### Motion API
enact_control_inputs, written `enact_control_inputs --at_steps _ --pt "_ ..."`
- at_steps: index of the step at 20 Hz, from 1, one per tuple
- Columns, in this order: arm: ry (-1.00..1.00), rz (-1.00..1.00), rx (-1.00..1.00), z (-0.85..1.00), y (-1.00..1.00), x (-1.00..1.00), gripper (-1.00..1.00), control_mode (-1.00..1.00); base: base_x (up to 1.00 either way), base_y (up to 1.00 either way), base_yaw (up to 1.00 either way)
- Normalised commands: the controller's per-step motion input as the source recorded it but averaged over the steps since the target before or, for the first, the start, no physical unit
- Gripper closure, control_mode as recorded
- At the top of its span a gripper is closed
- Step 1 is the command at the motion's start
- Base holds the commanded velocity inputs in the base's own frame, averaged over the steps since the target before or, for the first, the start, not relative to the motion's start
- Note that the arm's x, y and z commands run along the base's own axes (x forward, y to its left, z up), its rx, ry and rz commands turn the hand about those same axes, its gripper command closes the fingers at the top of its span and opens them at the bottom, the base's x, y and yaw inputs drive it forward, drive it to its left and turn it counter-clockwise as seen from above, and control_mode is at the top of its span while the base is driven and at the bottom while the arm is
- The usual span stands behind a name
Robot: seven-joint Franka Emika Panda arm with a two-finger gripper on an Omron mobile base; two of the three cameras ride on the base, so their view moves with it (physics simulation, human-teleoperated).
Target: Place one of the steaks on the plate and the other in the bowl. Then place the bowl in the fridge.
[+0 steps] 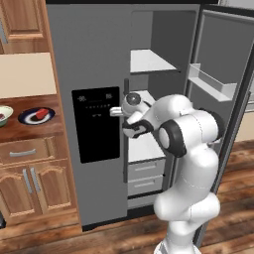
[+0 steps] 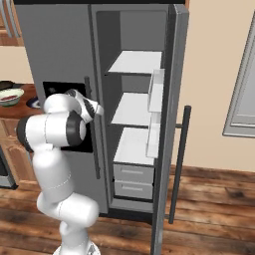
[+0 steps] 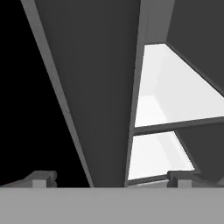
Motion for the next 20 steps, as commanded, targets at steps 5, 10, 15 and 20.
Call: enact_control_inputs --at_steps 5,10,15,20 --pt "-0.02 0.0 0.0 -0.05 0.03 0.42 -1.0 -1.0 0.0 0.0 0.0" --pt "-0.02 0.0 0.0 -0.06 0.0 0.58 -1.0 -1.0 0.0 0.0 0.0" --pt "0.01 0.0 0.0 0.0 0.0 0.65 -1.0 -1.0 0.0 0.0 0.0" --pt "0.0 0.0 0.0 0.0 0.0 0.49 1.0 -1.0 0.0 0.0 0.0"
